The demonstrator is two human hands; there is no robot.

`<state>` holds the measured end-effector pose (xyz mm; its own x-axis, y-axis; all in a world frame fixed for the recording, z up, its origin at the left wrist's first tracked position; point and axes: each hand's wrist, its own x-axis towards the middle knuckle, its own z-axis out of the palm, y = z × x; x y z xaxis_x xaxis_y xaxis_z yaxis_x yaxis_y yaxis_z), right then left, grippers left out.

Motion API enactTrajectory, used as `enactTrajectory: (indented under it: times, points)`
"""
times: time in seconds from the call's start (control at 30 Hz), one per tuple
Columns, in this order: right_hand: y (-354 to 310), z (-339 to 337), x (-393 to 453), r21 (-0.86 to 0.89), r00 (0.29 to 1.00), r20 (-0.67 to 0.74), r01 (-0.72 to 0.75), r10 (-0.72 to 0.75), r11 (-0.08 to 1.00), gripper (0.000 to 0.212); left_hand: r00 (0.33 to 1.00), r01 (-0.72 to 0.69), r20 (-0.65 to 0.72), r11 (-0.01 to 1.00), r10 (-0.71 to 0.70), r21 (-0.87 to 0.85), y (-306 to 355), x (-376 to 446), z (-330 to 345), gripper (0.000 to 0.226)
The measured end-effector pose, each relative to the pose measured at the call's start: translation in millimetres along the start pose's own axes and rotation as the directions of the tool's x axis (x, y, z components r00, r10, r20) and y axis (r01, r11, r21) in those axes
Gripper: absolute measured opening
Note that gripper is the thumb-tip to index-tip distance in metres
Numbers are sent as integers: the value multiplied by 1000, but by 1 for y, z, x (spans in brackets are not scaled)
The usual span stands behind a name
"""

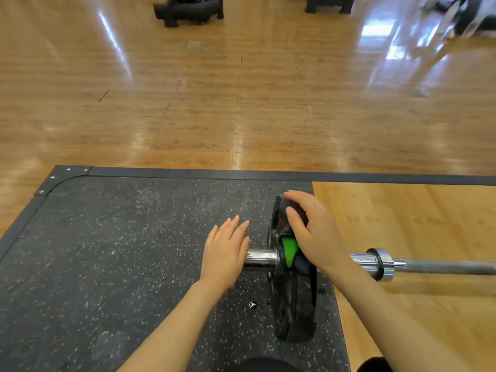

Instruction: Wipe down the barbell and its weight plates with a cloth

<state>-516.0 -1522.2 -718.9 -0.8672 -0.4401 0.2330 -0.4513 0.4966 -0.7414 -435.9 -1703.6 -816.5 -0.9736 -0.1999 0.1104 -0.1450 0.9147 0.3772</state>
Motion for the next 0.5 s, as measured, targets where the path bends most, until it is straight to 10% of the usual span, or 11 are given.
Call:
enactTrajectory:
  times: [0.5]
  points:
    - [41, -37, -5, -111, 991, -97, -101, 91, 989, 31, 910, -402, -46, 852, 412, -336, 82, 34, -65, 62]
